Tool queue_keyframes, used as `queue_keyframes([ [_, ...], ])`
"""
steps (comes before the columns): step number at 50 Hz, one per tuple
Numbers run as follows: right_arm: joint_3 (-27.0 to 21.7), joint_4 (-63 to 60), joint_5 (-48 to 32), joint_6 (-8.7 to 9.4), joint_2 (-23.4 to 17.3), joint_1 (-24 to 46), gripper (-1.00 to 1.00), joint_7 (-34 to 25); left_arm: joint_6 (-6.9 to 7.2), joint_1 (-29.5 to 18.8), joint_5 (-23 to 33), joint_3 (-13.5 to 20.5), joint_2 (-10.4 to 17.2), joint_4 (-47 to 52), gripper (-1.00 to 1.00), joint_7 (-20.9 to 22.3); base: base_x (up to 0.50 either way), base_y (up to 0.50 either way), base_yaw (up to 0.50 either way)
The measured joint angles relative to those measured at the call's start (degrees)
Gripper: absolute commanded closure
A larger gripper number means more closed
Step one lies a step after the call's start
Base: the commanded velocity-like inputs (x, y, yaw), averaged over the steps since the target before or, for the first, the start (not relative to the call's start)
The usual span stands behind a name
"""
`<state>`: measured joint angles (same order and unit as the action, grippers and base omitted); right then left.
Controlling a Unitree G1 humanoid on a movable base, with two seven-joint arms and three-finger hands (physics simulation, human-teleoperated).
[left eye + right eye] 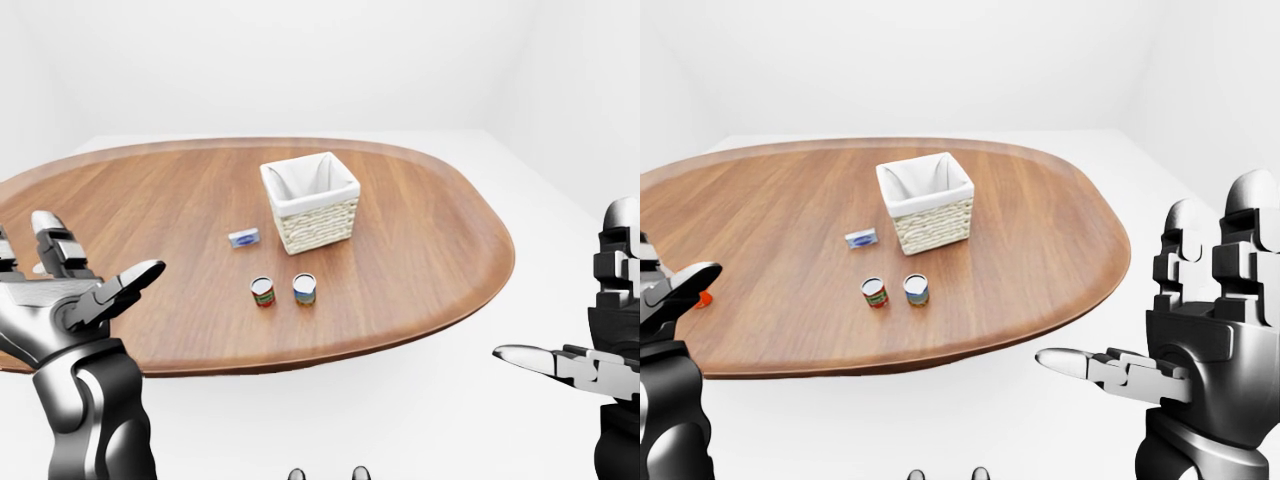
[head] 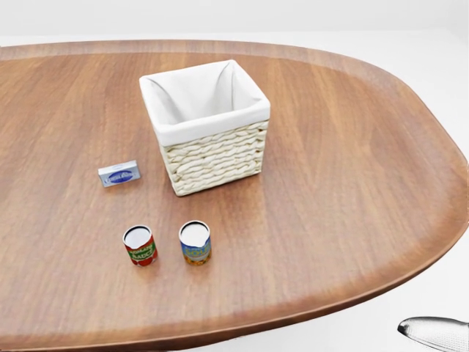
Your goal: Pick up the tomato sauce, and put it in the basket.
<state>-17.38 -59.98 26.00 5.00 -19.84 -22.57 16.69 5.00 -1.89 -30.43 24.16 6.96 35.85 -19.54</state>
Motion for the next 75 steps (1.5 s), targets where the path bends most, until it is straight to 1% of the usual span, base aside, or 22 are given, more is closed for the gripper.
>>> queue_keyframes([
  [18, 0.0, 0.0, 0.4, 0.0, -0.9, -0.2, -1.0, 0.6, 0.0, 0.1, 0.3, -0.2, -0.1, -0.4, -1.0, 0.2, 0.45, 0.0, 0.0],
  [36, -0.2, 0.0, -0.2, 0.0, 0.4, 0.0, -1.0, -0.5, 0.0, 0.0, 0.5, -0.3, -0.2, -0.9, -1.0, 0.3, 0.44, 0.0, 0.0],
  [49, -0.9, 0.0, -0.3, 0.0, 1.6, 0.2, -1.0, -1.5, 0.0, -0.1, 0.7, -0.6, -0.2, -0.9, -1.0, 0.5, 0.0, 0.0, 0.0],
  [53, -0.9, 0.0, -0.4, 0.0, 1.6, 0.1, -1.0, -1.4, 0.0, 0.3, 2.2, -1.5, -0.2, -0.3, -1.0, 1.3, 0.0, 0.0, 0.0],
  [54, -0.8, 0.0, -0.4, 0.0, 1.6, 0.0, -1.0, -1.4, 0.0, 0.4, 3.1, -1.9, -0.2, -0.1, -1.0, 1.7, 0.0, 0.0, 0.0],
  [56, -0.7, 0.0, -0.5, 0.0, 1.7, 0.0, -1.0, -1.4, 0.0, 0.7, 6.4, -3.3, -0.2, 0.1, -1.0, 2.8, 0.0, 0.0, 0.0],
  [61, -0.6, 0.0, -0.7, 0.0, 1.9, -0.1, -1.0, -1.6, -0.1, 2.0, 19.1, -7.8, -0.6, -2.1, -1.0, 6.3, 0.0, 0.0, 0.0],
  [66, -0.4, 0.0, -0.9, 0.0, 2.1, -0.2, -1.0, -1.7, -2.14, 3.7, 32.5, -12.0, -1.4, -6.3, -1.0, 9.9, 0.0, 0.0, 0.0],
  [71, -0.3, 0.0, -1.1, 0.0, 2.2, -0.3, -1.0, -1.8, -4.62, 5.1, 45.5, -14.6, -1.6, -9.9, -1.0, 11.9, 0.0, 0.0, 0.0],
  [75, -0.1, 0.0, -1.3, 0.0, 2.4, -0.2, -1.0, -1.9, -5.24, 6.6, 55.0, -15.4, -1.6, -10.3, -1.0, 15.0, 0.0, 0.0, 0.0],
])
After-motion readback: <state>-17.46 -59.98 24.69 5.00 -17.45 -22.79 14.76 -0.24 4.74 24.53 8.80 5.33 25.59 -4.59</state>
